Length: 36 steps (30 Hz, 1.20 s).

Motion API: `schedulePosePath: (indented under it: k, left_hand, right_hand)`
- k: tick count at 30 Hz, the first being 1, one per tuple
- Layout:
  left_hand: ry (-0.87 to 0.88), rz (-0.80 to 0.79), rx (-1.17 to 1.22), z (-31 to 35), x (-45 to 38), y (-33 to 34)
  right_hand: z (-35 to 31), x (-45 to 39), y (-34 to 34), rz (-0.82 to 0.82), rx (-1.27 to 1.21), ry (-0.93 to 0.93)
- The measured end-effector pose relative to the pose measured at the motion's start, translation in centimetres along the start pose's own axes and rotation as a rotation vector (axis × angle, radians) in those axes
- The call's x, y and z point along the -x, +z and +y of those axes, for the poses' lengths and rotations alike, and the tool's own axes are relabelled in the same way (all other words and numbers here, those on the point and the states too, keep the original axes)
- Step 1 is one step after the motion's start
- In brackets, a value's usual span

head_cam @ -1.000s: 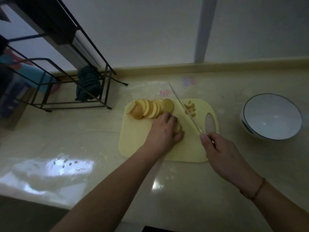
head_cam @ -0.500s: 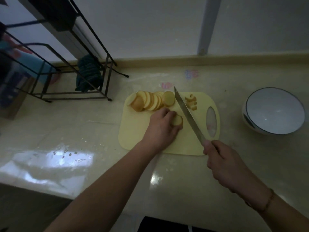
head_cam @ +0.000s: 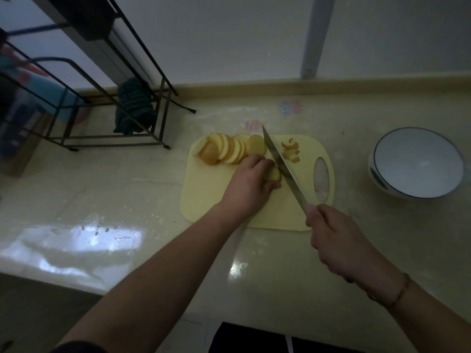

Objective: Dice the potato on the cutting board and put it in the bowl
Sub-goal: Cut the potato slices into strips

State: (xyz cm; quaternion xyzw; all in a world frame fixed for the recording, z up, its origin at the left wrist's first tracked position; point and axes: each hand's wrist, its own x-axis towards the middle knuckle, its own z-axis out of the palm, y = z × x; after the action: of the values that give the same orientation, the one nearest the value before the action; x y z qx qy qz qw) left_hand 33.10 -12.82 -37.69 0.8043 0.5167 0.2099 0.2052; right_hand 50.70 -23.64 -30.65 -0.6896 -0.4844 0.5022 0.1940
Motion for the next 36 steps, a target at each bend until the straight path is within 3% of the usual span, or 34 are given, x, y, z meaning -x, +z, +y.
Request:
schedulePosePath:
  k: [7, 14, 36]
  left_hand:
    - [-0.035, 0.053, 0.009, 0.2, -0.7, -0.1]
    - [0.042, 0.088, -0.017, 0.1, 0.3, -0.1]
    - [0.248, -0.009, -0.125, 0.2, -0.7, -0.2]
  right_hand:
    - [-1.0, -0.9, -0.2, 0.0, 0.017, -0.012]
    - [-0.5, -0.6, -0.2, 0.01, -0.029, 0.015]
    - [-0.3, 0.7, -0.8, 0.013, 0.011, -0.011]
